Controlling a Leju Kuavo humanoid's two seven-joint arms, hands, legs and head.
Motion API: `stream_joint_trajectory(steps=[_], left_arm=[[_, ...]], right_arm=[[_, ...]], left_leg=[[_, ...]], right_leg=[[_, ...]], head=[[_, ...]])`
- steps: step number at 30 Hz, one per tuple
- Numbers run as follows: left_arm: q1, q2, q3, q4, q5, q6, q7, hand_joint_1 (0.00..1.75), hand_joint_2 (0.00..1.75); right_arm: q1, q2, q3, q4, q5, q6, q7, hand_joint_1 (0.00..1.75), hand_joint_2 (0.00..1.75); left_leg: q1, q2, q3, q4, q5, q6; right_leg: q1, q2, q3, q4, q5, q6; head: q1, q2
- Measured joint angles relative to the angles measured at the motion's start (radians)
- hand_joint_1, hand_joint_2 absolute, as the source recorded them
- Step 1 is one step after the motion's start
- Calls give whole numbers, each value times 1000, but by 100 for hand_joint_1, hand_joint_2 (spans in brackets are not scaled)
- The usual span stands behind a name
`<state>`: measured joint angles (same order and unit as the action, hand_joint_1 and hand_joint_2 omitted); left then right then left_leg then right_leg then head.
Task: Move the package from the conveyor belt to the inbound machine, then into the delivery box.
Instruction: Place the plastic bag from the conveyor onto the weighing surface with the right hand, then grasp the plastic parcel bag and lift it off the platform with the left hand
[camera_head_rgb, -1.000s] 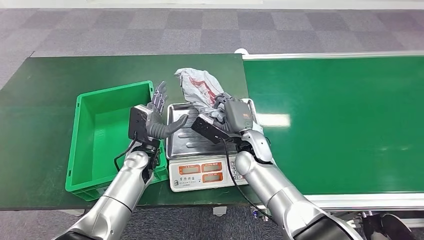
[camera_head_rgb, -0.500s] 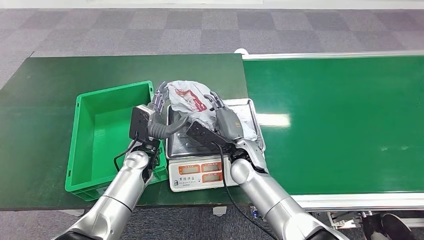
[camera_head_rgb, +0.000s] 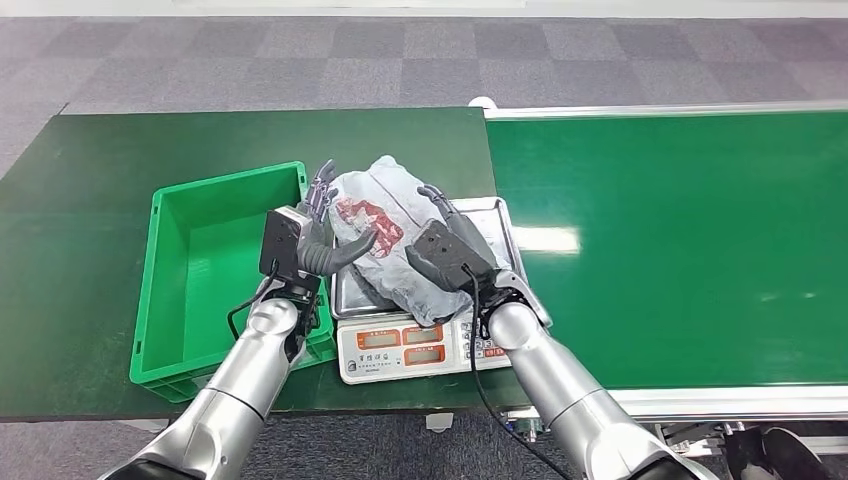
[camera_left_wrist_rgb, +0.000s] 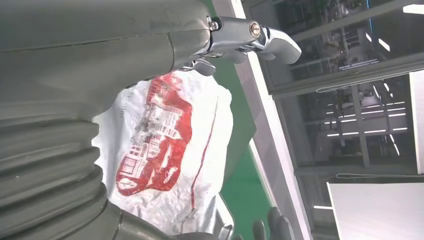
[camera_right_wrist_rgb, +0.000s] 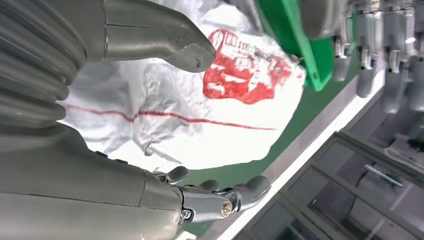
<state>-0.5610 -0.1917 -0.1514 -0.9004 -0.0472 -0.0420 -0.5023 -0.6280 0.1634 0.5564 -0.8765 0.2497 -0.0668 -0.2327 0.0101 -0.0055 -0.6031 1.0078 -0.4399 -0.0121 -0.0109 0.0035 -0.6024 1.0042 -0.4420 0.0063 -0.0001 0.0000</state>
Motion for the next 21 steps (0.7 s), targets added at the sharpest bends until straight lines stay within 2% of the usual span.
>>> stream_joint_trajectory(steps=[5,10,14,21], left_arm=[[-1,5,0,6,2,1,-3,0,175],[-2,18,0,9,8,16,-4,0,175],[-2,29,2,10,-24,32,4,0,175],[-20,35,3,32,-61,42,6,0,175]], right_arm=[[-5,-20,-14,-19,-104,53,-28,0,175],[-32,-48,-46,-26,-111,-82,-35,0,175],[-61,-76,-108,39,-125,-166,-82,0,175],[-78,-92,-177,169,-128,-200,-134,0,175]], left_leg=[[0,0,0,0,0,0],[0,0,0,0,0,0],[0,0,0,0,0,0],[0,0,0,0,0,0]], right_leg=[[0,0,0,0,0,0],[0,0,0,0,0,0],[0,-1,1,0,1,0],[0,0,0,0,1,0]], head=[[0,0],[0,0],[0,0],[0,0]])
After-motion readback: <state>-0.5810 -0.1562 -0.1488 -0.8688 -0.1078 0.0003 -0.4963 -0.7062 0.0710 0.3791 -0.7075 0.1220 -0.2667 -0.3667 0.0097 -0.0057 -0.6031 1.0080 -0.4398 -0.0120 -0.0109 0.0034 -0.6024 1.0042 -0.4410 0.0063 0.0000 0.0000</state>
